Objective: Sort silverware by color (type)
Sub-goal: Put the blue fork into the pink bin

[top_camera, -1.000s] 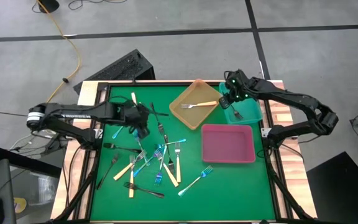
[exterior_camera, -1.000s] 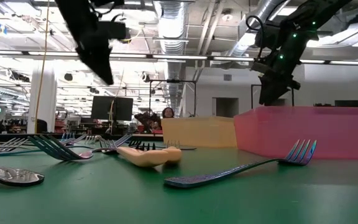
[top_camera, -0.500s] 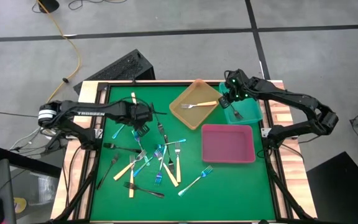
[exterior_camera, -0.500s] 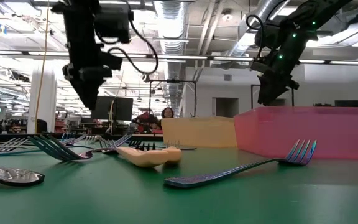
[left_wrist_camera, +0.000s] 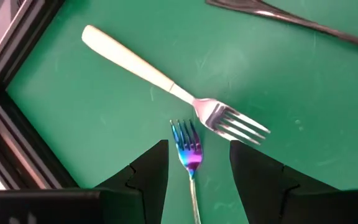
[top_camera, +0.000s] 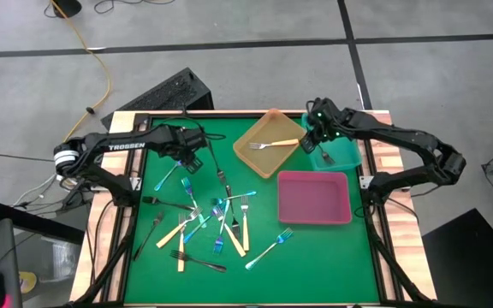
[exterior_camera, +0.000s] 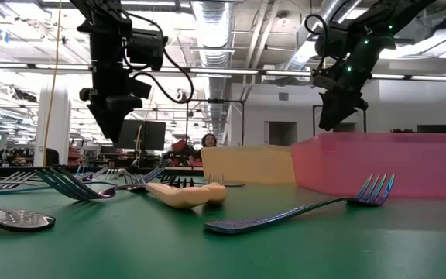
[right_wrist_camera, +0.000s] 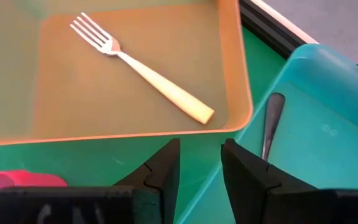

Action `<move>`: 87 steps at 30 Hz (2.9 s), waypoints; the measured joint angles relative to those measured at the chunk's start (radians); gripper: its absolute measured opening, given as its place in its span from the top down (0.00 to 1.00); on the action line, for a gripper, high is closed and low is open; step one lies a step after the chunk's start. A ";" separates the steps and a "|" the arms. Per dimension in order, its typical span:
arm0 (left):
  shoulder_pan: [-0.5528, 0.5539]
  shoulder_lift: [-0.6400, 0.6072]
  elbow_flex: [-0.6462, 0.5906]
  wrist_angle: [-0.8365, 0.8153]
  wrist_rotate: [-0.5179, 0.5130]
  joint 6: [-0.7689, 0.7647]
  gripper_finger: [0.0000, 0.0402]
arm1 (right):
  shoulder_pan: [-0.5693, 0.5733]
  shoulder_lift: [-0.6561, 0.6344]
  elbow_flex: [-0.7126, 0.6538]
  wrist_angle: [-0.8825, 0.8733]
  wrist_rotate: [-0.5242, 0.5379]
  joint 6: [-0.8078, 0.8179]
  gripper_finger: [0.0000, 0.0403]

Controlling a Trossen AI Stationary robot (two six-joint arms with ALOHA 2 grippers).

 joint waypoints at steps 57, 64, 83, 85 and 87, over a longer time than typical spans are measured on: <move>0.128 -0.113 -0.220 0.222 0.258 0.088 1.00 | 0.032 0.000 0.000 0.074 -0.002 0.001 0.64; 0.118 -0.273 -0.214 0.377 0.266 0.072 1.00 | 0.068 0.000 0.000 0.178 -0.003 0.002 0.64; -0.065 -0.455 -0.212 0.875 0.336 0.224 1.00 | 0.380 0.000 0.000 0.711 -0.083 -0.188 0.64; -0.086 -0.454 -0.212 0.877 0.272 0.228 1.00 | 0.400 0.000 0.000 0.737 -0.082 -0.162 0.64; -0.107 -0.442 -0.212 0.901 0.248 0.258 1.00 | 0.419 0.000 0.000 0.765 -0.081 -0.152 0.64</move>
